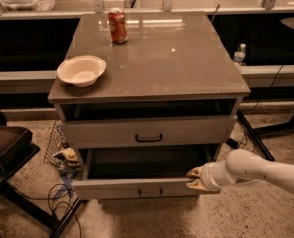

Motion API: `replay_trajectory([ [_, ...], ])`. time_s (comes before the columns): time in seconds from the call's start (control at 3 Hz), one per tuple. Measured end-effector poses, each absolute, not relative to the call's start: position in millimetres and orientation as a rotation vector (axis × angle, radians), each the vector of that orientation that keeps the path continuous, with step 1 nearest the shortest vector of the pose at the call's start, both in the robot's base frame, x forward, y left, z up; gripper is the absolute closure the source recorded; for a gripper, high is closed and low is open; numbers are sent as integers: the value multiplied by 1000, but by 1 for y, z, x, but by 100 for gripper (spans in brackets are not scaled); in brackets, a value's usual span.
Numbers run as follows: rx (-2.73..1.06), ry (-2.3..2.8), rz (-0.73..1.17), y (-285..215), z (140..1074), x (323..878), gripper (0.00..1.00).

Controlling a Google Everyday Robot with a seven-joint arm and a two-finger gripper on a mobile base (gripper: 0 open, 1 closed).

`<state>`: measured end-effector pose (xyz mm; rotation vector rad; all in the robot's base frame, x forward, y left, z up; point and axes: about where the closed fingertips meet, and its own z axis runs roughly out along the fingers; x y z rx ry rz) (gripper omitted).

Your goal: Open middle drawer

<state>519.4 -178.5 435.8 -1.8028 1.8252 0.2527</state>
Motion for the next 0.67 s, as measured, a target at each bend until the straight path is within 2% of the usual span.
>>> replay_trajectory([
  [0.33, -1811, 1857, 279, -199, 441, 486, 100],
  [0.67, -1811, 1857, 279, -199, 442, 486, 100],
])
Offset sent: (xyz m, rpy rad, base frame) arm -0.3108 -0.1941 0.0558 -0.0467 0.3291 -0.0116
